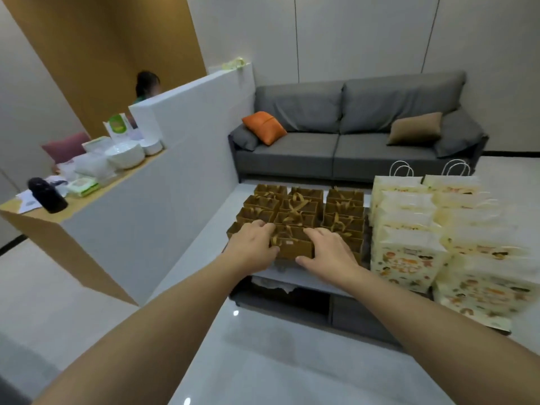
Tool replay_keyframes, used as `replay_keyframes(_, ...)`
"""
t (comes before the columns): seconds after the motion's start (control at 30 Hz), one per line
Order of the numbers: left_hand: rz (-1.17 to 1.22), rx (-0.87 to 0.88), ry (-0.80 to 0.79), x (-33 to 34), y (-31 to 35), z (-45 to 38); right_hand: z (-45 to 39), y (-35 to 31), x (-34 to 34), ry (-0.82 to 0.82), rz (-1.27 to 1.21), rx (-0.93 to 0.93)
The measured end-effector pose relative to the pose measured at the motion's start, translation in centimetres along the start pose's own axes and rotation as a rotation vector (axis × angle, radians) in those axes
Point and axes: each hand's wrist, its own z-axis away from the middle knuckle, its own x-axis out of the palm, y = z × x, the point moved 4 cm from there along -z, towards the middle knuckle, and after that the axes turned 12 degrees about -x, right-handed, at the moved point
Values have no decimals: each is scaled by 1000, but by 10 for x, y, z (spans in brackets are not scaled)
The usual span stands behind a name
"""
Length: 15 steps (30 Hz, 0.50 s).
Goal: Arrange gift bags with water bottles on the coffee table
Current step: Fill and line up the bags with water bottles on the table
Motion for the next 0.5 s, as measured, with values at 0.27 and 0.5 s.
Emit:
replay_keyframes(0.27, -8, 175, -105, 47, 61, -82, -18, 96, -11, 8, 17, 222)
replay_keyframes(0.5, 11, 338, -152, 66, 77, -162, -47, 129, -4, 69, 23, 386)
